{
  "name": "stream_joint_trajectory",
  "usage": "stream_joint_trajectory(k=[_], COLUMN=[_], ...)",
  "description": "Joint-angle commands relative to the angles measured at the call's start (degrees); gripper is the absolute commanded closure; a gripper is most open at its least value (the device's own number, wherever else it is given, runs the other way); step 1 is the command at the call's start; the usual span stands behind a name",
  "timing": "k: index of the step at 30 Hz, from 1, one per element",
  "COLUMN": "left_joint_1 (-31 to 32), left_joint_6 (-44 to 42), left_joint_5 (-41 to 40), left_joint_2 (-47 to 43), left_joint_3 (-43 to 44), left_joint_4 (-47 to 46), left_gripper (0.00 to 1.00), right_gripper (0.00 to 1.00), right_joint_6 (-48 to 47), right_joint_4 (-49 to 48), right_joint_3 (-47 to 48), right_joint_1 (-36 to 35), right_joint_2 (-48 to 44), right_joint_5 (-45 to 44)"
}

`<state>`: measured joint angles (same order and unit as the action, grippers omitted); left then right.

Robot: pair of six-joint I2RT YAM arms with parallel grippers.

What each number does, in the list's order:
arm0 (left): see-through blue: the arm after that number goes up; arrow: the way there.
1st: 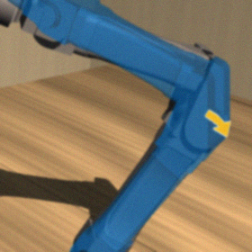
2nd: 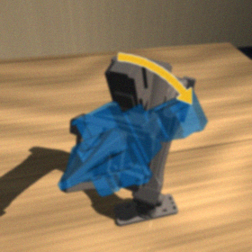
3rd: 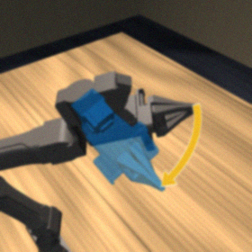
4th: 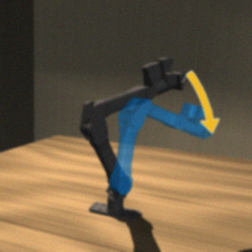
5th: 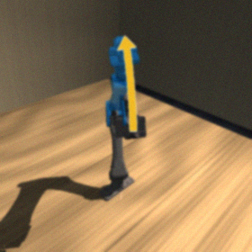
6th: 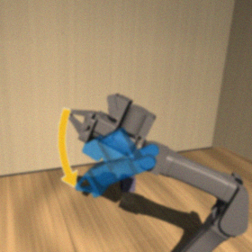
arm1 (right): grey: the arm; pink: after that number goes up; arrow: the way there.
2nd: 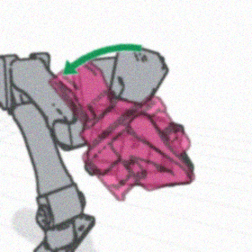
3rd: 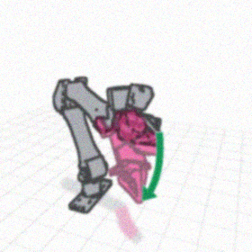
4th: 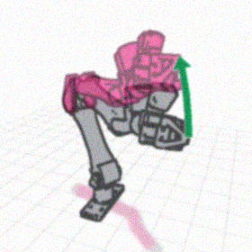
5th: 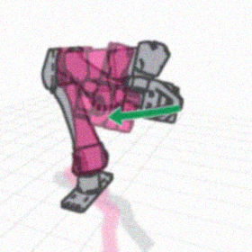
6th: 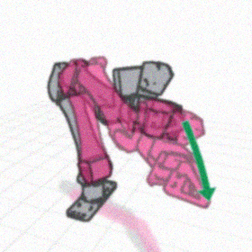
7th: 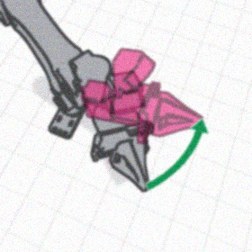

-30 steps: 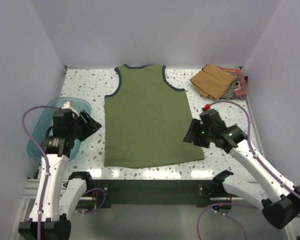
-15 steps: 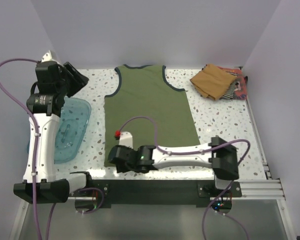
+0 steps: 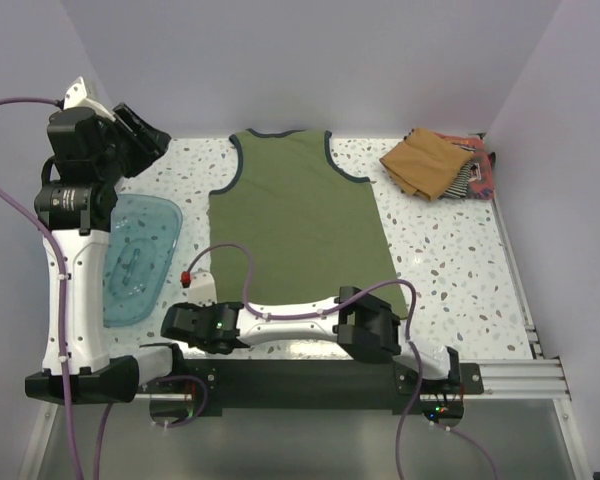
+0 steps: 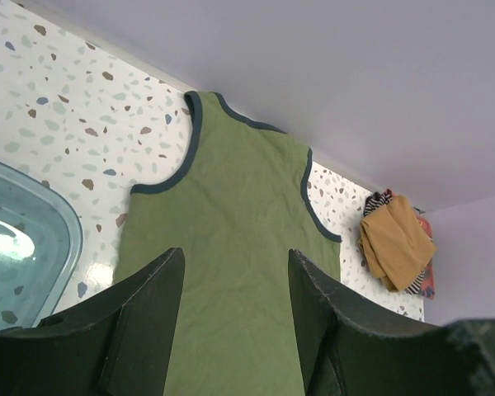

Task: Fold and stack the tank tops
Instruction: Fold the tank top

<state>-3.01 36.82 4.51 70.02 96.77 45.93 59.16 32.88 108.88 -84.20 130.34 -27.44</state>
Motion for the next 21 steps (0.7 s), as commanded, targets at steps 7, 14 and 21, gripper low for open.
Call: stream_joint_trajectory(k=[7,14,21], left_joint_1=[-0.42,-0.34,-0.42], left_joint_6=[-3.42,-3.33,-3.16], left_joint_5=[1.9,2.6,2.87], left_joint_2=[0.03,0.03,0.12], left_joint_3=[0.09,-0.62,-2.2], left_joint_4=[-0.67,-1.37,-2.43], left_gripper=[0.42,0.43,0.43], right_gripper=[0.61,0.61,0.61], right_joint_6=[3.16,2.9,2.89], right_joint_4=[7.36,6.93,8.34], right_joint_3=[6.43,7.48,7.94], right_joint_1=[1.32,2.11,2.46], right_joint_2=[3.33,5.8,7.21], right_joint_5=[-7.98,-6.31,-5.17])
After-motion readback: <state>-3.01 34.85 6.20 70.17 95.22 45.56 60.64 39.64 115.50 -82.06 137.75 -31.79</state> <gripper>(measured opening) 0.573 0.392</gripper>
